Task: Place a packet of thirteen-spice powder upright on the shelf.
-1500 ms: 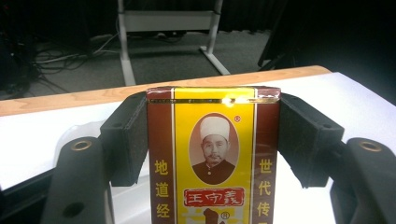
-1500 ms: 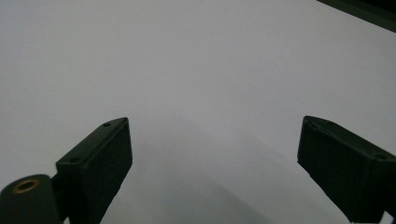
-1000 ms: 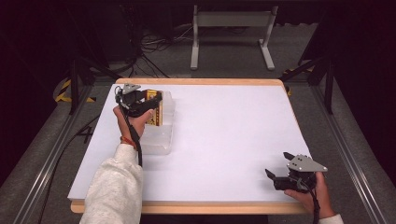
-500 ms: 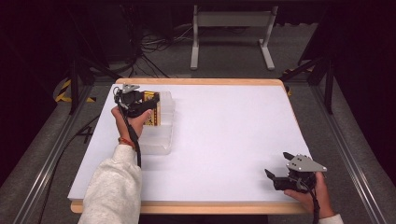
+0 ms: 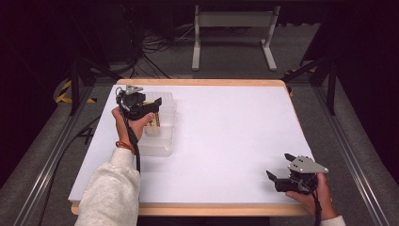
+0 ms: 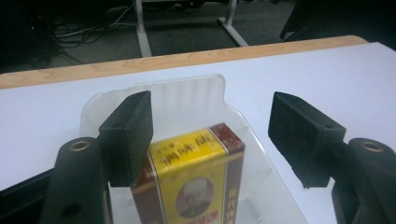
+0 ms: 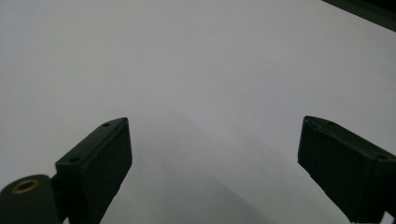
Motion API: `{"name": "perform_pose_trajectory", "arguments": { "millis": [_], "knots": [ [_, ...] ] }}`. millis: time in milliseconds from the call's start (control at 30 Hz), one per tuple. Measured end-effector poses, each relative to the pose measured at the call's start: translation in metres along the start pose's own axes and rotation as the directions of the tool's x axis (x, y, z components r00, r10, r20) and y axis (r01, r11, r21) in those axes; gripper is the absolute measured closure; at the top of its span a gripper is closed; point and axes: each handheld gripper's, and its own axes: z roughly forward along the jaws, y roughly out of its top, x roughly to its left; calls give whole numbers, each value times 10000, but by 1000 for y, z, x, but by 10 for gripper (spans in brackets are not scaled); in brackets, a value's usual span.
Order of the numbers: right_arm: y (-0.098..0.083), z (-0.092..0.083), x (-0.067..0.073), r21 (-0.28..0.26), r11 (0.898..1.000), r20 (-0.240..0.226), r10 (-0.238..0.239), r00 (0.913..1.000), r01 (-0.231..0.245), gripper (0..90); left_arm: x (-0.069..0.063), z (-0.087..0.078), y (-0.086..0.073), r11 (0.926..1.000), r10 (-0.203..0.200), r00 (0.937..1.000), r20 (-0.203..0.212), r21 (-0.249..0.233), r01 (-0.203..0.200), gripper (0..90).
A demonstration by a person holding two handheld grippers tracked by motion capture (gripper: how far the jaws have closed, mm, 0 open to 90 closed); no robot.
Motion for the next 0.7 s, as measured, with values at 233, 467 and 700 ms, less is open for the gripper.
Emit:
{"name": "perform_pose_trajectory", "arguments": {
  "millis": [233,467,700],
  "knots": [
    [1,1,1,12,10000,-38,-20,10000,20,105,0,-6,-2,9997,236,9997,103,113,-237,300],
    [1,1,1,-1,10000,-45,-25,10000,25,105,-1,-13,-5,9988,470,9987,213,120,-472,271],
    [1,1,1,-11,10000,-56,-38,10000,38,105,-2,-17,-6,9977,651,9974,299,166,-656,231]
  ]
}}
